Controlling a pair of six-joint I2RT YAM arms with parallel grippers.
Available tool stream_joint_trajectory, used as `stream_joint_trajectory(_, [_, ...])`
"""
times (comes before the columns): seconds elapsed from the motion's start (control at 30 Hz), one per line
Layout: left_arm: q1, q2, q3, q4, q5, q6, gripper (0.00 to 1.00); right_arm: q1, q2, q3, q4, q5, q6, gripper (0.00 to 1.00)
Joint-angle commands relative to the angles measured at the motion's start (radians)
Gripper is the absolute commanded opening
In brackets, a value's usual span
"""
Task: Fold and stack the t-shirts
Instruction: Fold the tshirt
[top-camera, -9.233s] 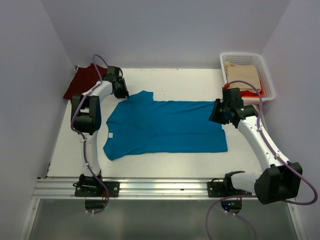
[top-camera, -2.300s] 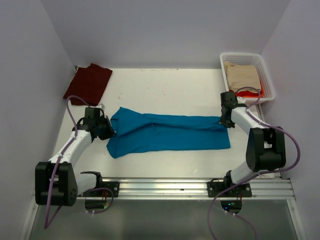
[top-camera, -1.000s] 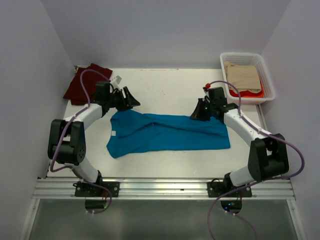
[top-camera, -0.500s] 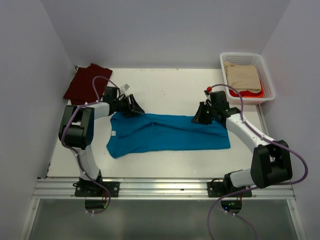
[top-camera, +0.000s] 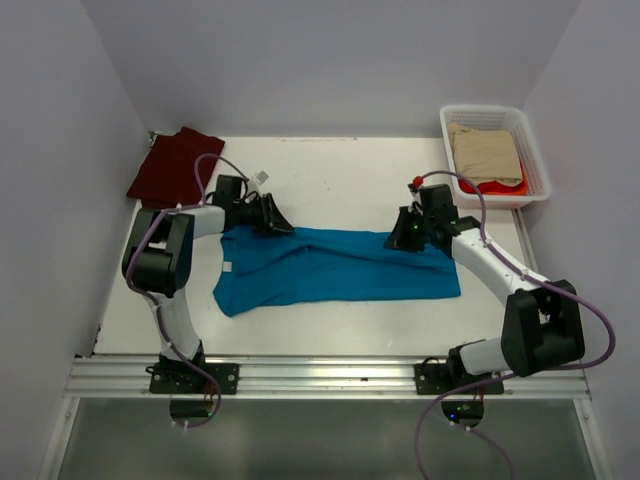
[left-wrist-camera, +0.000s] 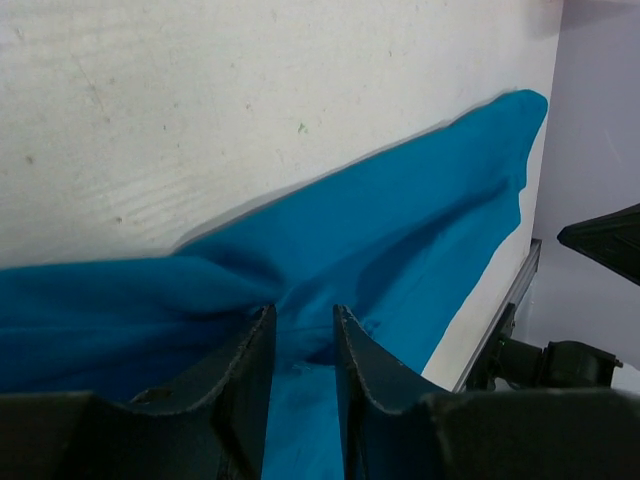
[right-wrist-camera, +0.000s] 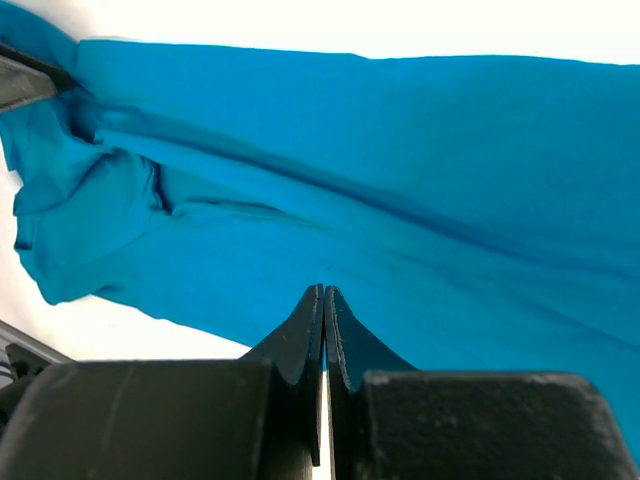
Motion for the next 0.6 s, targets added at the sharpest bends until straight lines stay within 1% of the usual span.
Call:
stream_joint_trajectory(0.0, [-0.009, -0.061, -0.043, -0.037, 0.010, 0.026, 0.32, 0.001, -0.037, -0.007, -0.006, 0.030, -0.020, 0.00])
stream_joint_trajectory(0.1, [-0.015, -0.099, -0.075, -0.045, 0.004, 0.026, 0.28, 0.000, -0.034, -0.010, -0.009, 0.037, -0.023, 0.00])
stream_joint_trajectory(0.47, [-0.032, -0.239, -0.132, -0.109, 0.001, 0.039, 0.26, -0.002, -0.020, -0.016, -0.010, 0.047, -0.020, 0.00])
stream_joint_trajectory(0.57, [-0.041, -0.254, -0.177, -0.100, 0.000, 0.033, 0.24, 0.000, -0.025, -0.013, -0.018, 0.054, -0.023, 0.00])
